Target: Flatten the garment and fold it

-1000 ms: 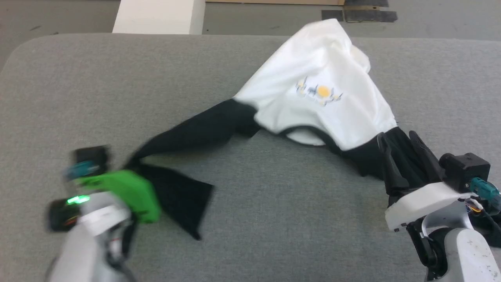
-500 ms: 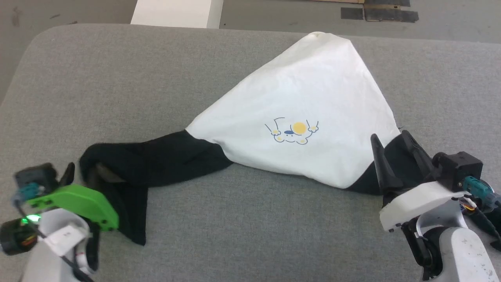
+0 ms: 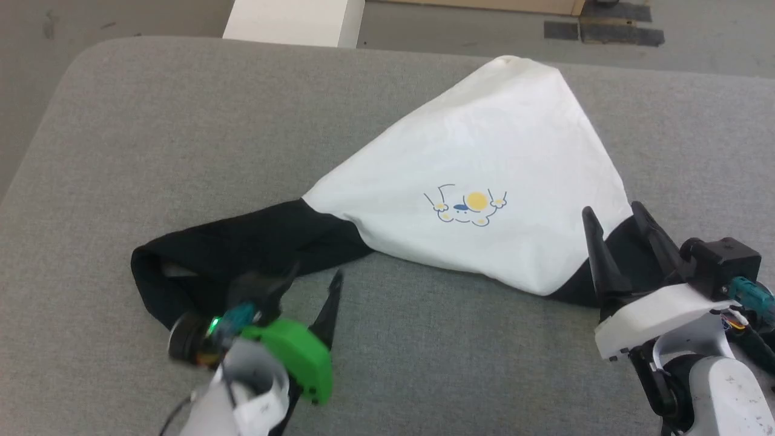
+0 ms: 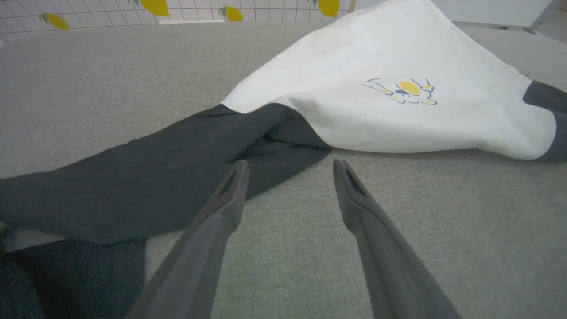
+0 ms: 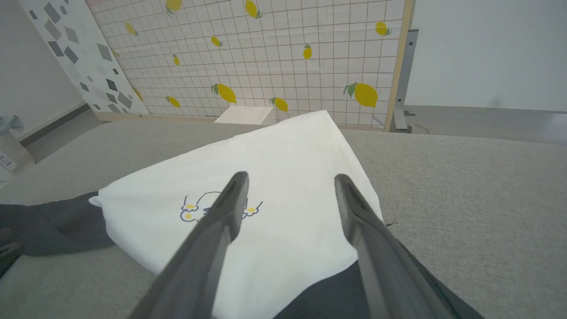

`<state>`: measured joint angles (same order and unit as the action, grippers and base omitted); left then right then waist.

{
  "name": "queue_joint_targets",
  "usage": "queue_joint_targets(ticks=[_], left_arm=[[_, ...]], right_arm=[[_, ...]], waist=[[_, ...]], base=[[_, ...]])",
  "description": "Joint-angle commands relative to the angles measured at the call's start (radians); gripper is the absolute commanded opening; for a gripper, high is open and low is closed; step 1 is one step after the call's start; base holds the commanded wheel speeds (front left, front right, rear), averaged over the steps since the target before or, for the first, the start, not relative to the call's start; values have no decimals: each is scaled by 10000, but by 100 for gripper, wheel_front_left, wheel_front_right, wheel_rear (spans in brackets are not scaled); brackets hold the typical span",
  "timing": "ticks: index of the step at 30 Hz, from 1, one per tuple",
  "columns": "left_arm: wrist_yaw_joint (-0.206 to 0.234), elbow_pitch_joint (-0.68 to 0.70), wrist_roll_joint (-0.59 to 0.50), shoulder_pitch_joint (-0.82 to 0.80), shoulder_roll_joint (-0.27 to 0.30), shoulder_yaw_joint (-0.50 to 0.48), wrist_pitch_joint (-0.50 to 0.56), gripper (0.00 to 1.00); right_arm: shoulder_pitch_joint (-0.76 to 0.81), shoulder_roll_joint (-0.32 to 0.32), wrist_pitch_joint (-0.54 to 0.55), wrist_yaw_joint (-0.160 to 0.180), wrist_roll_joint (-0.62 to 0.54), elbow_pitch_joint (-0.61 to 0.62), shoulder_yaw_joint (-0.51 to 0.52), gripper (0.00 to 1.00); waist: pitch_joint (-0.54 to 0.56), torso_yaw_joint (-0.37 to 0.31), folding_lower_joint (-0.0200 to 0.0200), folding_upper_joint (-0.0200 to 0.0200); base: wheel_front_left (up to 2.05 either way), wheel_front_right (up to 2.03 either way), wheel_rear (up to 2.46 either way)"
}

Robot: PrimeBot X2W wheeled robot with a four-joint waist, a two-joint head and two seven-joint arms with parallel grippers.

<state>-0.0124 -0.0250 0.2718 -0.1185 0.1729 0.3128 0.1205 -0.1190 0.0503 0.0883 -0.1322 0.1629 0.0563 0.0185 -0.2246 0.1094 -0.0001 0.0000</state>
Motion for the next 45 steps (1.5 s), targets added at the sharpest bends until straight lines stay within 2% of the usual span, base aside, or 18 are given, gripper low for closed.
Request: queue_joint_targets(ticks=[1, 6, 12, 13, 14, 15, 17, 21, 25, 28, 33, 36, 38, 41, 45], left_arm=[[-157, -301, -182, -587, 116, 104, 79, 100], [-717, -2006, -657, -2061, 560, 679, 686, 100], [-1118, -3192, -257, -2880, 982, 1473, 1571, 100], [-1139, -3303, -122, -2927, 1044, 1612, 1768, 93], [-1156, -3413, 46, -2982, 1136, 1764, 2008, 44], [-1164, -3477, 169, -3025, 1220, 1862, 2173, 0], [-1174, -3532, 475, -3095, 1418, 2095, 2486, 0], [-1179, -2924, 1310, -3109, 1801, 2656, 2456, 0], [-1181, -1256, 2315, -2798, 2429, 2857, 2281, 0], [-1162, 762, 3121, -2165, 2915, 2514, 2418, 0], [-326, 4195, 4333, -751, 3650, 1582, 3054, 0], [269, 5319, 4785, -3, 4014, 1058, 3349, 0], [574, 5648, 5208, 478, 4090, 679, 3341, 0], [954, 5332, 5484, 1155, 4378, 215, 3394, 0], [790, 4104, 5758, 1572, 4362, 666, 3750, 0]], right_arm=[[-86, -1, 17, 15, 91, 79, -42, 100], [-272, -1, 46, 15, 141, 106, -269, 100], [-365, -1, -81, 15, 212, -28, -260, 100], [-360, -1, -100, 15, 218, -52, -245, 100], [-357, -1, -118, 15, 220, -80, -236, 100], [-358, -1, -132, 15, 224, -99, -233, 100], [-366, -1, -157, 15, 230, -138, -223, 100], [-367, -1, -190, 15, 258, -184, -152, 100], [-299, -1, -193, 15, 274, -195, -20, 100], [-190, -1, -173, 15, 265, -167, 139, 100], [-88, -1, -107, 15, 257, -43, 334, 100], [-101, -1, -75, 15, 241, 36, 384, 100], [-123, -1, -62, 15, 231, 60, 394, 100], [-126, -1, -27, 15, 182, 64, 413, 100], [-122, -1, 53, 15, 105, 3, 400, 100]], waist=[[-187, 15, 1, 0], [-578, -294, 1, 0], [-833, -663, 1, 0], [-839, -685, 1, 0], [-841, -712, 1, 0], [-838, -730, 1, 0], [-817, -756, 1, 0], [-676, -697, 1, 0], [-439, -518, 1, 0], [-248, -336, 1, 0], [-116, -114, 1, 0], [-141, -63, 1, 0], [-155, -66, 1, 0], [-208, -114, 1, 0], [-264, -222, 1, 0]], base=[[0, 0, 0], [0, 0, 0], [0, 0, 0], [0, 0, 0], [0, 0, 0], [0, 0, 0], [0, 0, 0], [0, 0, 0], [0, 0, 0], [0, 0, 0], [0, 0, 0], [0, 0, 0], [0, 0, 0], [0, 0, 0], [0, 0, 0]])
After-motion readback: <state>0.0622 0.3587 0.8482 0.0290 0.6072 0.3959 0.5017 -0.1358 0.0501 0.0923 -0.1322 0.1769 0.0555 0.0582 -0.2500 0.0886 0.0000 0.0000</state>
